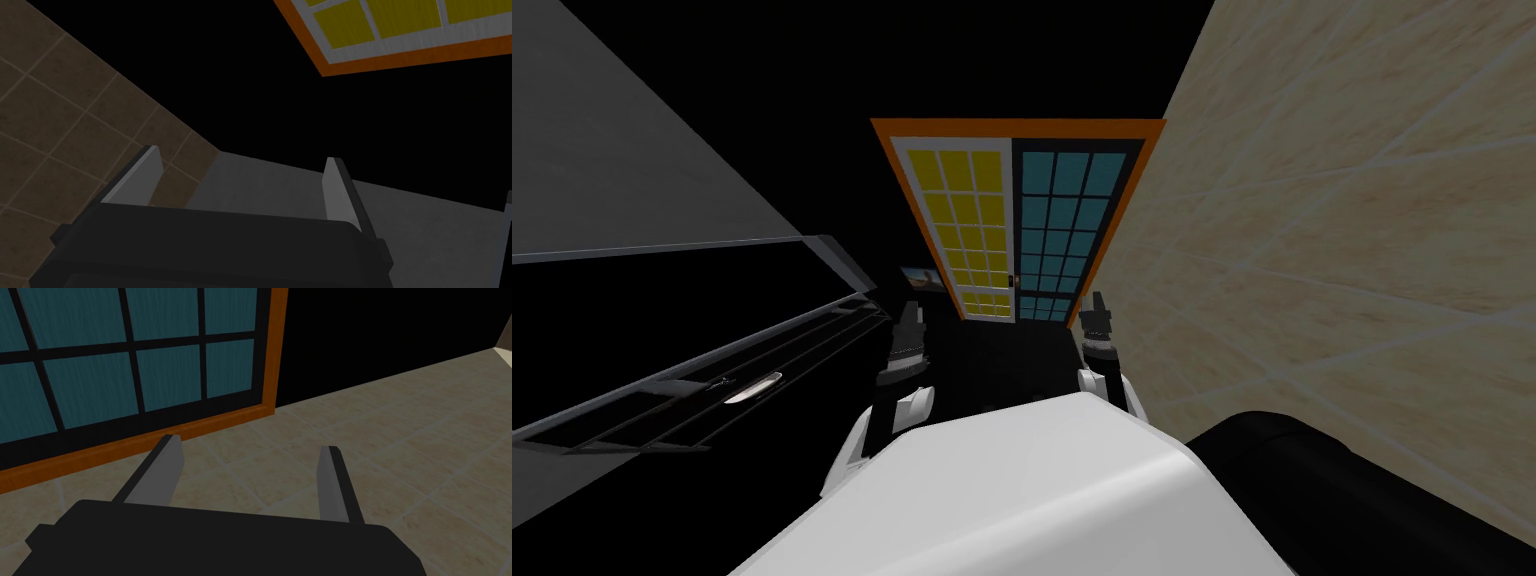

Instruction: Pull the door open

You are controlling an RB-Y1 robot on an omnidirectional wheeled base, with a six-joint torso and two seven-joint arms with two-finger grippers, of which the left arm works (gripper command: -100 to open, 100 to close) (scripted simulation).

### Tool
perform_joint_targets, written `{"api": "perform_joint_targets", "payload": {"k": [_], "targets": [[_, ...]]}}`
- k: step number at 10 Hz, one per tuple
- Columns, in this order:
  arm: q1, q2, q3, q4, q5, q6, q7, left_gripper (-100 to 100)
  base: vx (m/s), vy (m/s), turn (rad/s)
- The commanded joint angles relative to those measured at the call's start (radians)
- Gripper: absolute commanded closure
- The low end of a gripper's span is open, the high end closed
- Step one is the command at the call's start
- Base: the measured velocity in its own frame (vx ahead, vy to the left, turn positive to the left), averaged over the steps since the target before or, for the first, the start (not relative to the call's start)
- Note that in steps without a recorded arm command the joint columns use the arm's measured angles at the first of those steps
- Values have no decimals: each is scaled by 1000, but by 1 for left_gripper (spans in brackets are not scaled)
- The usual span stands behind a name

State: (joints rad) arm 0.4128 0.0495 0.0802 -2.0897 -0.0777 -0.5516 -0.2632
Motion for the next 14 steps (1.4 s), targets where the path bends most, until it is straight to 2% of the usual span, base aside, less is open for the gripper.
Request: {"api": "perform_joint_targets", "payload": {"k": [1,2,14], "targets": [[-2,6,8,27,-5,-6,-29,-100,103,-23,-59],[-9,12,16,66,-12,-16,-62,-100,135,-40,-130],[-54,39,71,322,-58,-76,-284,-100,108,-28,-69]]}}
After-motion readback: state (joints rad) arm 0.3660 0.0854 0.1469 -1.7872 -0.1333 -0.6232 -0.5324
